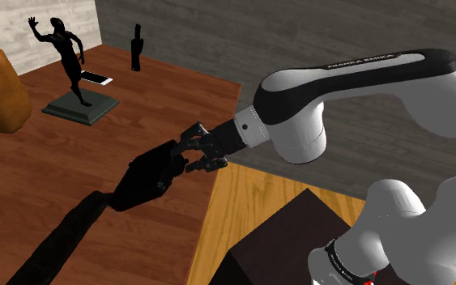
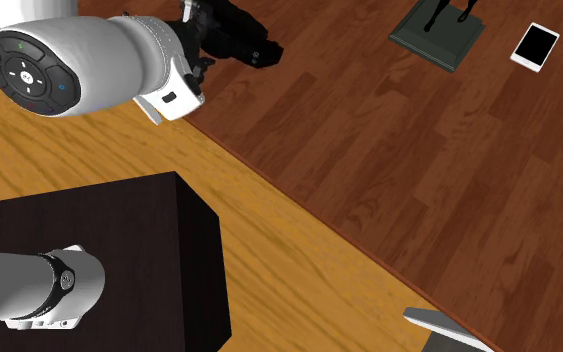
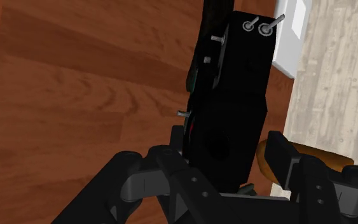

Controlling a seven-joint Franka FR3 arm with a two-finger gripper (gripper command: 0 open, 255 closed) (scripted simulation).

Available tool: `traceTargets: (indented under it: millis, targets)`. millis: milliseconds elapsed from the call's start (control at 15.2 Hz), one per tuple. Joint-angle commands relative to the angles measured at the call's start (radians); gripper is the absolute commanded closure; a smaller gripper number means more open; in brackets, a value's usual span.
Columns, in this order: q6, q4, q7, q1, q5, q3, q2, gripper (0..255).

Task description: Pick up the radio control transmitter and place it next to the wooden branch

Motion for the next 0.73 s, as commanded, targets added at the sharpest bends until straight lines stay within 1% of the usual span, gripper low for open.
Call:
traceTargets:
  millis: [0,330,660]
  targets:
    - [0.045,0.022,0.008,0.028,0.040,0.036,0.023,255]
    - [0.054,0.029,-0.152,0.042,0.192,0.026,0.075,255]
    - [0.049,0.040,-0.312,0.040,0.341,0.024,0.130,255]
